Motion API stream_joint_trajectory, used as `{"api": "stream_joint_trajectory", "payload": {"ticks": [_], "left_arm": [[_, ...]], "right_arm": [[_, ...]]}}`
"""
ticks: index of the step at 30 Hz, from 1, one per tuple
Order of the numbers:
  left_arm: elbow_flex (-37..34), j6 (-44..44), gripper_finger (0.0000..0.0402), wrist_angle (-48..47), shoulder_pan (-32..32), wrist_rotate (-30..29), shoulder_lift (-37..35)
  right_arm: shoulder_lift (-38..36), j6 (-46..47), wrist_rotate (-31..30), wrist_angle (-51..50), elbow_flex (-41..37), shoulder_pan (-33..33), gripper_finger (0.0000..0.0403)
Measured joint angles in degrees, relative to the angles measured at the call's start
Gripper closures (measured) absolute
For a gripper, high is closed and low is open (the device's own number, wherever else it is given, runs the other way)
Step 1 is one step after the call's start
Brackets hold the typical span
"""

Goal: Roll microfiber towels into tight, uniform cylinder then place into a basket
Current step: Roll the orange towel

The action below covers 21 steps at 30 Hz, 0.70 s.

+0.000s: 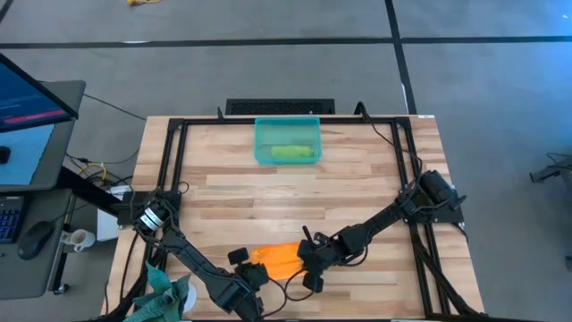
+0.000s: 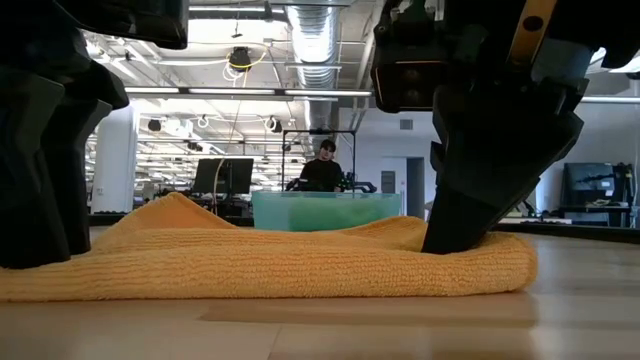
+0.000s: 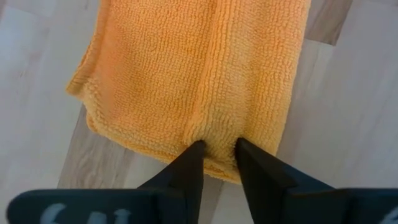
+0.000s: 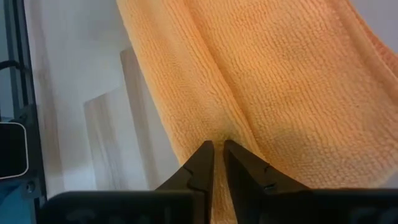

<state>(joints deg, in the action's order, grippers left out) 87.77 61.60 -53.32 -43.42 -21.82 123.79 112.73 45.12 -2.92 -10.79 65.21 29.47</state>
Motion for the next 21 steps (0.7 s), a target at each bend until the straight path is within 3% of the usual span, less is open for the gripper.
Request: {"api": "stream_joint_trajectory", "payload": {"ticks": [9,15,18,21], "left_arm": [[0.3,-1.8,0.0252,-1.3,0.1,0.4,-0.2],[7.1,-4.7,0.0247,-11.7,-0.7,-0.4,0.4],[12.2,-4.8,0.0248,-17.0,-2.1,-5.0,0.3],[15.0,-2.5,0.0248,-19.8,-3.7,-13.3,0.2]], "right_arm": [[0.0,0.0,0.0,0.3,-0.1,0.1,0.0338],[0.0,0.0,0.0,0.3,-0.1,0.1,0.0338],[0.0,0.0,0.0,0.3,-0.1,0.1,0.0338],[0.0,0.0,0.0,0.3,-0.1,0.1,0.0338]]}}
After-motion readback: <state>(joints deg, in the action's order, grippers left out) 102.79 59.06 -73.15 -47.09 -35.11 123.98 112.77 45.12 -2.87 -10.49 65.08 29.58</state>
